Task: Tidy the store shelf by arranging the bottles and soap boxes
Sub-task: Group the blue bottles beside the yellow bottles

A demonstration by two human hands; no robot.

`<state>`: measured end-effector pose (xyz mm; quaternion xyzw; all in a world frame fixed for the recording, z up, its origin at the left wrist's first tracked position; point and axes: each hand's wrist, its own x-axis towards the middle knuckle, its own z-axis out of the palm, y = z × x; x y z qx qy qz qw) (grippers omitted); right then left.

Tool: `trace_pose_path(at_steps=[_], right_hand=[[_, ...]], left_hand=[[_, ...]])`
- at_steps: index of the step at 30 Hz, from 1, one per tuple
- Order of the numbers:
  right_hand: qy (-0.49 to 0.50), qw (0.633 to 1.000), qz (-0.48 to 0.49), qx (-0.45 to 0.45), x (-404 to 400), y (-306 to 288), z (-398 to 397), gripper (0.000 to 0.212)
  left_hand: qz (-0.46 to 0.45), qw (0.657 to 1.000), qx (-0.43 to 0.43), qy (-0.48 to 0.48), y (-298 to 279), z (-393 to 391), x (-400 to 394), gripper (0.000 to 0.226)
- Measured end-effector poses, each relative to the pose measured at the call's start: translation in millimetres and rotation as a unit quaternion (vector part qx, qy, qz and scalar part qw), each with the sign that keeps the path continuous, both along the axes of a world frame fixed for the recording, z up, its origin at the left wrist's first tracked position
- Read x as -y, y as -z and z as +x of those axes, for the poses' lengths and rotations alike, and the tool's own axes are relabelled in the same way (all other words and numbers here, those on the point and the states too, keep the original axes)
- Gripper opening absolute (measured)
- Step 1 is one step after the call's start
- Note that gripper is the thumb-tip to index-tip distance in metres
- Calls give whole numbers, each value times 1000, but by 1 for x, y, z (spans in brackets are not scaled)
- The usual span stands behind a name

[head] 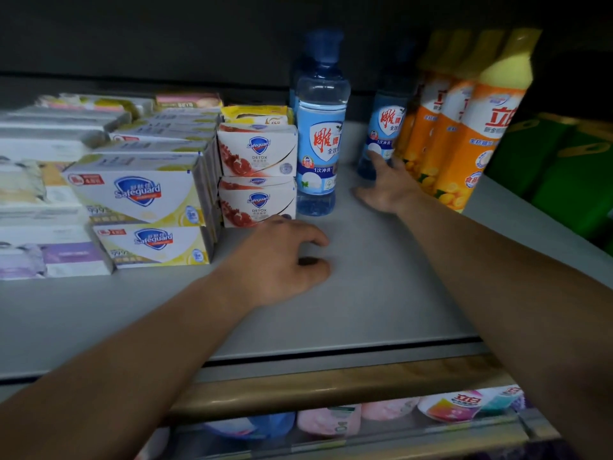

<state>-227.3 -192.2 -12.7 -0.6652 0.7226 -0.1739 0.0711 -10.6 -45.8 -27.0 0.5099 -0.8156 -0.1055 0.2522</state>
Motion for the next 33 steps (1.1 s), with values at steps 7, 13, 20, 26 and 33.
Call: trace_pose_path(at_steps=[7,13,20,26,33], right_hand=[[6,1000,-6,9,8,2,0,92],[-3,996,-57,64,-13,-6,4,76],[-94,919,-186,335,-52,-65,41,54],[-145,932,-186,274,-59,-97,75,57],[-96,939,-223,243,-76,-102,74,58]], left_hand=[[-1,1000,-2,1,0,0,2,38],[8,1000,0,-1,-2,0,0,38],[33,999,-26,-11,-8,2,-5,35],[44,997,-67,-7,-11,4,-7,33],[34,990,-137,-3,-8,1,0,41]])
